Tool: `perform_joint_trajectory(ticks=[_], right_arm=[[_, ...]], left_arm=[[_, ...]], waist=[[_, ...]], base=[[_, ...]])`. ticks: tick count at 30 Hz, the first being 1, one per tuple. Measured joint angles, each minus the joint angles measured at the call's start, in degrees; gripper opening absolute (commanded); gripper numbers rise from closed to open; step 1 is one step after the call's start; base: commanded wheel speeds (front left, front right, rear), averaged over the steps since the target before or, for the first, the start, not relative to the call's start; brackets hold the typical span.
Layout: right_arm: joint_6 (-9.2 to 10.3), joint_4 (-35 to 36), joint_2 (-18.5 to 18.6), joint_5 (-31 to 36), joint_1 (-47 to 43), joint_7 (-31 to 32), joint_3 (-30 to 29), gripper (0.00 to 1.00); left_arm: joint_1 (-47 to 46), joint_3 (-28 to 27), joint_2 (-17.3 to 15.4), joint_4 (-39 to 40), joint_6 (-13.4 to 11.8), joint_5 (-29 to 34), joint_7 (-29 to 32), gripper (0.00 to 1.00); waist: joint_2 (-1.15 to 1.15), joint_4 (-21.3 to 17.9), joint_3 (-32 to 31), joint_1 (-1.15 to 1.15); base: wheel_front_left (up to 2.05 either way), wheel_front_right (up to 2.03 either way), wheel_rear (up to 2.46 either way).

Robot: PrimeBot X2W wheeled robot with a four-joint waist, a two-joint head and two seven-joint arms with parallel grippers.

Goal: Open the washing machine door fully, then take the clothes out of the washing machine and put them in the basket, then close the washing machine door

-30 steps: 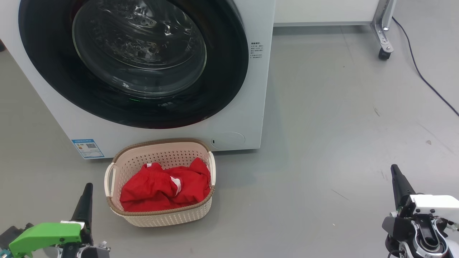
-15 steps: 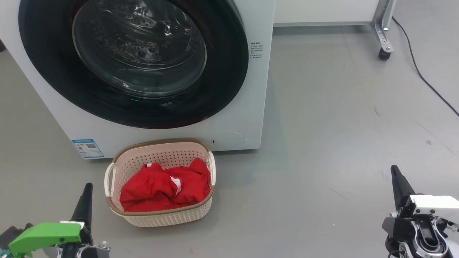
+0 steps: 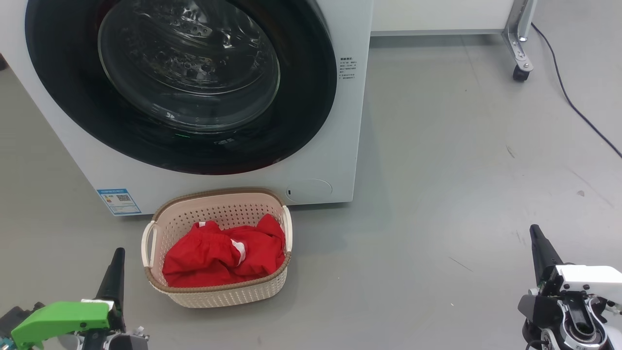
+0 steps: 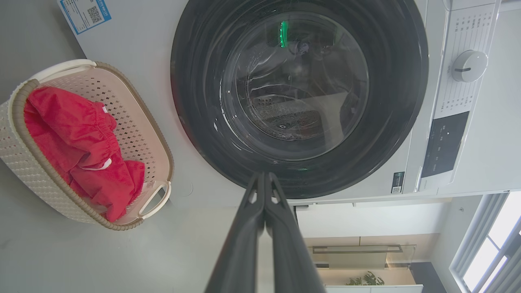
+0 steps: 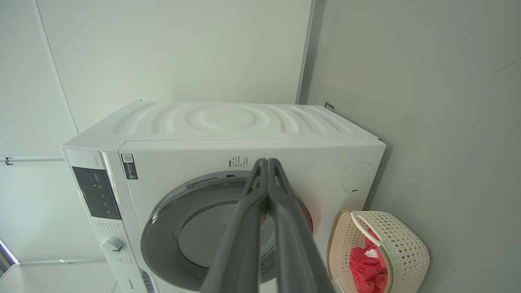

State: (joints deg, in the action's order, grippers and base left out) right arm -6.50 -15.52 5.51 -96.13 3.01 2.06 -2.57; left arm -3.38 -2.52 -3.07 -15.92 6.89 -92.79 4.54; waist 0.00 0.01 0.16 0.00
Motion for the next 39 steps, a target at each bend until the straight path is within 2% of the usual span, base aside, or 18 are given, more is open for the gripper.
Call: perform_joint_trajectory(ticks=[39], right_arm=[[-0.10,-0.33,-0.03,0.00,0.05,0.18,-0.21,0.00]], left_arm=[[-0.03,-0.25,0.00,0.04,0.01,0.00,0.01,0.00]], waist=[[0.00,-0.01,0.00,0.00]], base=[[0.00,0.00,0.00]])
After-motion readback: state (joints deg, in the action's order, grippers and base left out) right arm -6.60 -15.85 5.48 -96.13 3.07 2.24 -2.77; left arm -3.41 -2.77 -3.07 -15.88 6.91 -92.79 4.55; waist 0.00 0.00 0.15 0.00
